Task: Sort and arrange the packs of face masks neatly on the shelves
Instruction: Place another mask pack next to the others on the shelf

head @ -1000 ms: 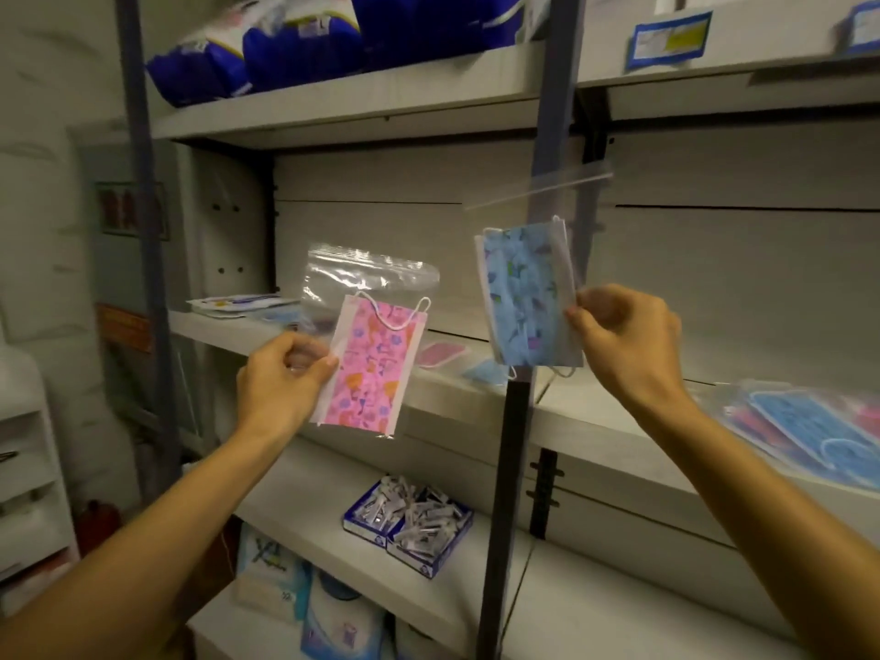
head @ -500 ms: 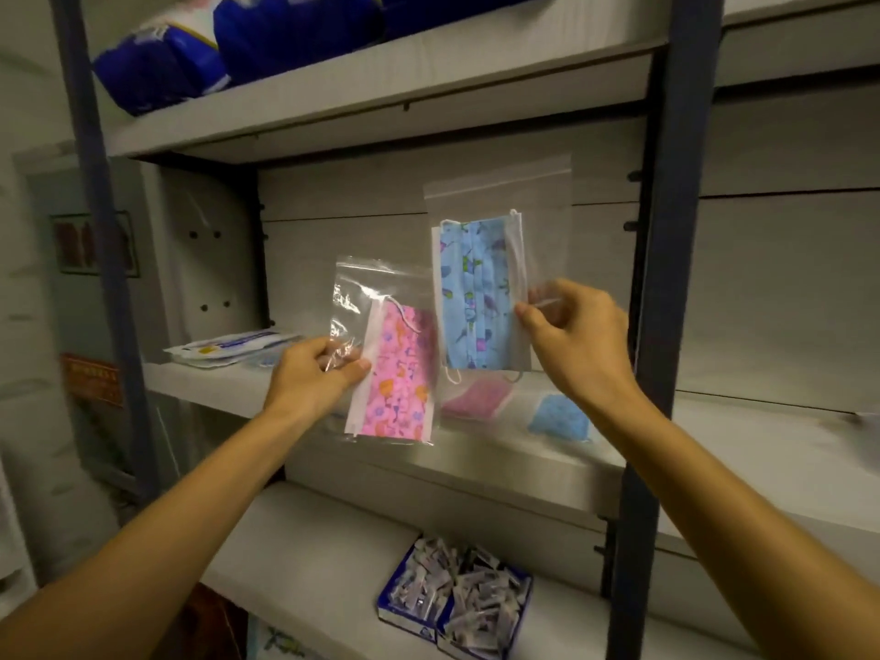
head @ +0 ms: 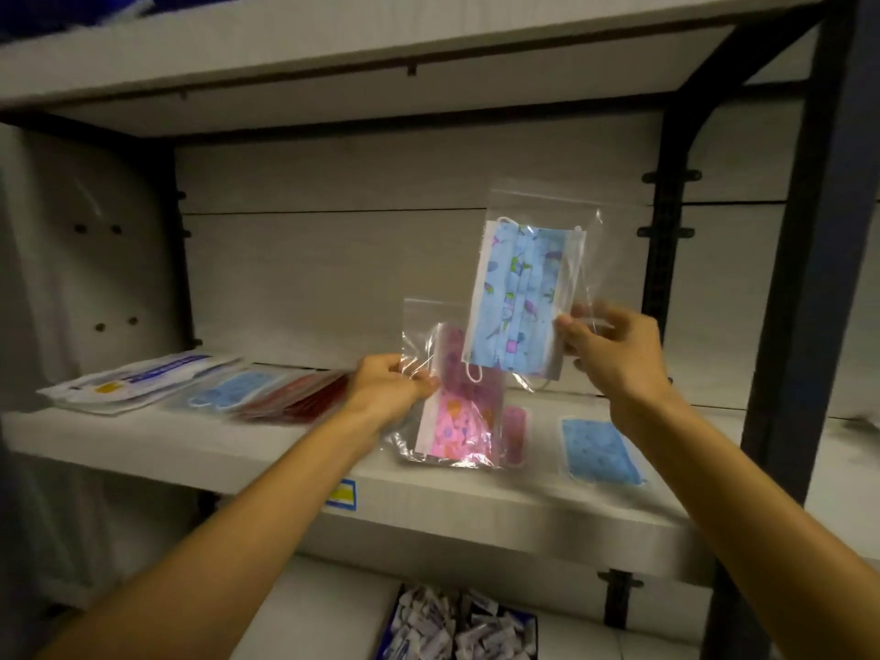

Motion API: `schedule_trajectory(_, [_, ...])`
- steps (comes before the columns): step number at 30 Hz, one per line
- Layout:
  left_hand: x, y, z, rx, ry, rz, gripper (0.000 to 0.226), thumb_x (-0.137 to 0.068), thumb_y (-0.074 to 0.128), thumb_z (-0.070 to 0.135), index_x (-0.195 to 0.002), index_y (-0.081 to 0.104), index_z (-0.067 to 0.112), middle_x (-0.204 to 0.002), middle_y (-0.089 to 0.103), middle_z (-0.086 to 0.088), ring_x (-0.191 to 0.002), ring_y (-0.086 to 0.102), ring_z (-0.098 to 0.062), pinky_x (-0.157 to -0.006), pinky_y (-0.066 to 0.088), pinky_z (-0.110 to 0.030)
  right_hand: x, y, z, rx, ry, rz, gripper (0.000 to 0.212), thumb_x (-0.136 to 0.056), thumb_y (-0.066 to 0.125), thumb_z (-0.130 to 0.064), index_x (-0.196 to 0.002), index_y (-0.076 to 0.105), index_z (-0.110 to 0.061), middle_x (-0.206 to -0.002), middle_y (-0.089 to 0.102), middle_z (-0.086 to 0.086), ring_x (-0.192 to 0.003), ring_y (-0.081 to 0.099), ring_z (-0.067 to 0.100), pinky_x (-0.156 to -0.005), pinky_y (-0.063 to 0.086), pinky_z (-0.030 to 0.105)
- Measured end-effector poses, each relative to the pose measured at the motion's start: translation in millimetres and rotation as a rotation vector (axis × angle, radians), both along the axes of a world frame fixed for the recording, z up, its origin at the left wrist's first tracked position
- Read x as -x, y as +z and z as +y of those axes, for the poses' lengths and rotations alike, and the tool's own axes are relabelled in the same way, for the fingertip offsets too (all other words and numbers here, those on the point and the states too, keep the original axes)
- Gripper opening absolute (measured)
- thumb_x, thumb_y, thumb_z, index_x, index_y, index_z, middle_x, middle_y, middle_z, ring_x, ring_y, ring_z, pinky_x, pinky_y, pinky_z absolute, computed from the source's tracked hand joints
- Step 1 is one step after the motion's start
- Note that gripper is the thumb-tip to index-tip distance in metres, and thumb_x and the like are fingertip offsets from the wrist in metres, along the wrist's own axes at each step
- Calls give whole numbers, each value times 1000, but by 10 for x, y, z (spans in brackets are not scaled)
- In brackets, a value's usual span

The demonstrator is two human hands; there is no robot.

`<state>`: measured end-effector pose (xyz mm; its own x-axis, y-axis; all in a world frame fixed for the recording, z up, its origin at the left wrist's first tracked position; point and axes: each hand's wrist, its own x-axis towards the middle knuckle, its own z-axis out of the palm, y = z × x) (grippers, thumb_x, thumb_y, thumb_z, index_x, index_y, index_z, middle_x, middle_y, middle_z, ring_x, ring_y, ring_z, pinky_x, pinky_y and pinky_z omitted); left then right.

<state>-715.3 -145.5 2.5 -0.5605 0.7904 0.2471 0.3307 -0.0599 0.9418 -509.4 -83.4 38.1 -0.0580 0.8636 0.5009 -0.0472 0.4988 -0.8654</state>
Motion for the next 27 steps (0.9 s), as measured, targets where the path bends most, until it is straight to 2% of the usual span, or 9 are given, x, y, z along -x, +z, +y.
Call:
schedule_trajectory(3, [80,-76,314,35,-74,28,12,-75,76,7,-74,65,8,-65,58,-2,-57,52,-15,-55,43,-22,38,-33,40,45,-49,17,12,-91,64,-17,-84,59,-25,-84,65,-3,-75,65,9,-76,51,28])
schedule_trajectory(5, [133,-129,526,61,-113,25,25,-72,78,8,-61,57,15,-57,54,0,-56,51,-17,-58,44,-26,52,-38,77,60,-106,31,15,-90,65,-17,-81,58,-25,-82,66,-1,-73,65,12,-77,51,30])
schedule_trajectory(7, [159,-174,695,79,-128,47,26,-70,80,12,-60,56,16,-57,57,0,-54,53,-17,-60,46,-27,56,-49,107,70,-166,42,11,-89,67,-17,-83,61,-23,-79,67,-1,-71,65,13,-74,51,30])
schedule_trajectory(10, [172,-263,856,141,-181,162,23,-67,83,24,-78,65,18,-82,69,-4,-71,63,-19,-70,54,-29,62,-95,142,72,-240,50,7,-88,68,-16,-94,66,-14,-72,65,-1,-58,61,8,-59,45,25])
schedule_trajectory(12, [177,-324,915,200,-181,362,43,-65,83,41,-96,64,19,-99,69,-3,-92,64,-22,-83,53,-33,59,-130,147,76,-274,42,11,-88,68,-16,-97,66,-10,-72,65,1,-52,58,4,-54,43,22])
schedule_trajectory(14, [190,-352,922,241,-154,566,63,-62,77,58,-112,59,23,-111,66,-2,-105,60,-24,-88,50,-36,50,-153,138,84,-291,39,11,-88,68,-16,-98,66,-11,-77,67,3,-57,61,8,-56,46,24])
schedule_trajectory(16, [215,-346,905,264,-125,670,78,-64,72,66,-125,53,22,-124,61,-3,-116,55,-26,-94,46,-36,31,-157,141,87,-298,33,11,-88,68,-16,-98,66,-12,-80,69,5,-61,62,11,-57,47,26])
schedule_trajectory(23, [371,-232,675,188,-2,843,62,-75,64,62,-121,54,21,-118,64,-7,-115,55,-29,-91,46,-34,9,-140,119,123,-203,2,9,-90,65,-16,-99,63,-13,-86,68,3,-72,65,14,-67,51,29])
schedule_trajectory(27, [484,-195,429,144,106,1007,51,-84,59,55,-121,55,21,-119,63,-6,-114,55,-27,-91,43,-33,107,-179,126,135,-126,-16,8,-90,65,-14,-84,61,-17,-82,66,5,-71,63,17,-70,51,31])
